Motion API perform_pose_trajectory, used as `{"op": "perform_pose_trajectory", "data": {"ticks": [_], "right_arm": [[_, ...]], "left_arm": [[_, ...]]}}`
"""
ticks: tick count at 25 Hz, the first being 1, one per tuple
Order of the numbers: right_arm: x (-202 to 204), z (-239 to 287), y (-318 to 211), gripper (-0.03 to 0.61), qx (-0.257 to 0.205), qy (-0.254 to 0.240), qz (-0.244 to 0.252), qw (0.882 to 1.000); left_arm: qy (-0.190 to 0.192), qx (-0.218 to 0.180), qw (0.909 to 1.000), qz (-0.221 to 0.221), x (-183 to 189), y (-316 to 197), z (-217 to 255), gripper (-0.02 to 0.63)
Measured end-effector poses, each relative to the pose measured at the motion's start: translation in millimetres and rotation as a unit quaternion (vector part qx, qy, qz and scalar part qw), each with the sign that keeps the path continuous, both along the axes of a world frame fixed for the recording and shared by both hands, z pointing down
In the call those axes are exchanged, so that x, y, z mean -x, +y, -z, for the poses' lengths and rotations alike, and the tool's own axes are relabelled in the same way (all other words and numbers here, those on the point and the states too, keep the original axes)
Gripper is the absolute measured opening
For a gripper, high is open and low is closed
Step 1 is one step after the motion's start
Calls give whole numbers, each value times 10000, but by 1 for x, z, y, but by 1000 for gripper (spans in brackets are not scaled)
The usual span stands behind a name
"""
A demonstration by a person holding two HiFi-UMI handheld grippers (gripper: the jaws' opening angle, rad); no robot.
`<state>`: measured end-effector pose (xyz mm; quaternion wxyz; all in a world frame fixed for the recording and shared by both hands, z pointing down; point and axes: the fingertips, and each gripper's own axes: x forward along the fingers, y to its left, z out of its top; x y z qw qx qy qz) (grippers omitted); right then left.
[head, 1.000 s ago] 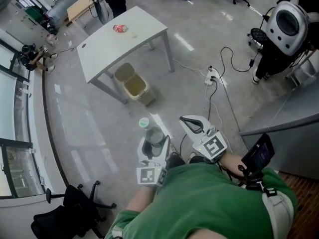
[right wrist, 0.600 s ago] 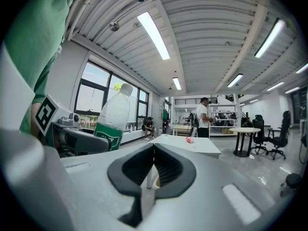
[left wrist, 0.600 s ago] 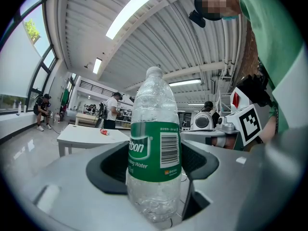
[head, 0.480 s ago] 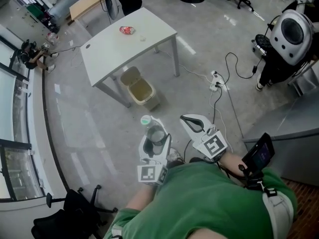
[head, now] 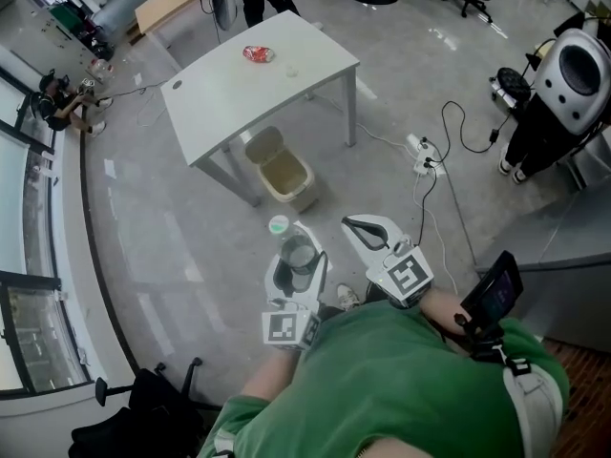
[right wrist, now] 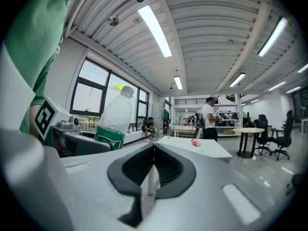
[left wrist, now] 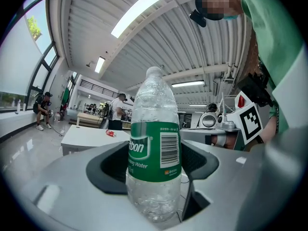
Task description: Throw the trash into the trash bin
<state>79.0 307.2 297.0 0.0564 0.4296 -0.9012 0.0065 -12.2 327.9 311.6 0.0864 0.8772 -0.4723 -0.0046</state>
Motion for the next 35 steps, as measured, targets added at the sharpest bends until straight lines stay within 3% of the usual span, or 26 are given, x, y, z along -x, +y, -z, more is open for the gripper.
{"op": "perform_pose_trajectory", "data": {"ticks": [9, 18, 26, 35], "right_arm": [[13, -3, -22, 5, 99, 57, 10, 9999], [19, -6, -73, 4, 84, 15, 292, 9995], [5, -5, -149, 5, 86, -149, 571, 9982], [-17, -13, -222, 4, 64, -109, 1006, 9949]], "left_arm": [[190, 146, 9997, 94, 13, -16, -9, 328], [68, 154, 9993, 347, 20, -63, -12, 328], [-148, 369, 9965, 741, 8, -134, -15, 328], [-358, 288, 9937, 1026, -20, -200, -15, 328]]}}
